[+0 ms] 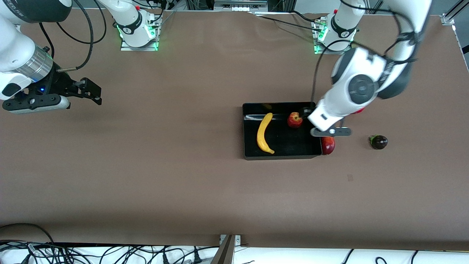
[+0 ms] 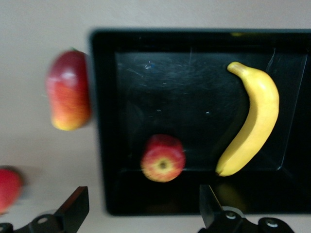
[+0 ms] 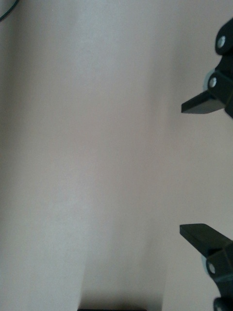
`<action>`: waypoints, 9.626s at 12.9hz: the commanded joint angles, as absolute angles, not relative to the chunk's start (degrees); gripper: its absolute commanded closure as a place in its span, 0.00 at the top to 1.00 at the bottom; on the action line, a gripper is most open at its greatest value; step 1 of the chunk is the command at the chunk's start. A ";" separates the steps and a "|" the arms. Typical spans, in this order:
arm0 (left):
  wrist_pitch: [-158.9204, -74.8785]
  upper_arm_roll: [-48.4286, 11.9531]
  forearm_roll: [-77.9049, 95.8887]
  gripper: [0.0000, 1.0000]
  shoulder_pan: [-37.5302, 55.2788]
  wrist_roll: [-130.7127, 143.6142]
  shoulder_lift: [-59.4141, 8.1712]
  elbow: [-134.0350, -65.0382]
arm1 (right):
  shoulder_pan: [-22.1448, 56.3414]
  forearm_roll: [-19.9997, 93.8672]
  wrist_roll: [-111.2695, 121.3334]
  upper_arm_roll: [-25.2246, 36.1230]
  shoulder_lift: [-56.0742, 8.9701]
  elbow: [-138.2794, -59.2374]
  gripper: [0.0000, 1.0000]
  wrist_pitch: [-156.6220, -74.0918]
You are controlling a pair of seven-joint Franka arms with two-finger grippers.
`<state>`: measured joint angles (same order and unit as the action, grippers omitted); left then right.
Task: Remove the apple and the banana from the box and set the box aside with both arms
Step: 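Lower the left gripper into the box and grasp the red apple, then lift the apple out and set it beside the mango, then reach the left gripper into the box and grasp the banana, then carry the banana out and lower it beside the mango, then open the left gripper and raise it away from the banana, then move the right gripper to the black box rim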
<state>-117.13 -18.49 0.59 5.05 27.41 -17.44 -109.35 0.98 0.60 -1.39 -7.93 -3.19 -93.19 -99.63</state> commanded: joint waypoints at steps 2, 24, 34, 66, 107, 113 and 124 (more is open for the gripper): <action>-128.64 -18.63 -5.25 1.00 7.82 33.83 -18.80 -117.40 | 1.05 -0.09 -2.02 -7.82 -2.99 -92.72 1.00 -98.96; -100.47 -18.63 -11.43 0.06 2.75 16.22 -18.56 -102.47 | 0.97 0.00 -2.02 -7.82 -2.99 -92.72 1.00 -98.88; -138.40 -18.63 -9.58 0.18 -10.46 -0.62 -13.96 -137.10 | 0.97 0.09 -2.02 -7.82 -2.99 -92.72 1.00 -98.88; -134.65 -29.00 -16.79 1.00 9.23 47.29 -44.12 -101.16 | 1.05 0.44 -1.93 -8.00 -2.99 -92.64 1.00 -99.32; -104.55 -38.65 -23.03 1.00 -27.77 -9.43 -27.33 -96.80 | 1.05 0.35 -1.58 -8.00 -2.99 -92.64 1.00 -99.23; -85.71 -44.12 -20.06 1.00 -27.25 -3.78 -27.33 -78.33 | 0.44 -0.09 -1.76 -7.39 -3.78 -92.03 1.00 -100.19; -97.52 0.06 0.35 1.00 3.49 5.27 0.32 -97.86 | 10.51 6.25 -13.22 -10.81 -9.65 -93.08 1.00 -100.70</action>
<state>-91.15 -4.62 -0.65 -0.97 4.25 -7.83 -85.67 5.11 6.07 -6.17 -10.94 -6.81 -93.36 -97.72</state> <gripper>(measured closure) 0.000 0.000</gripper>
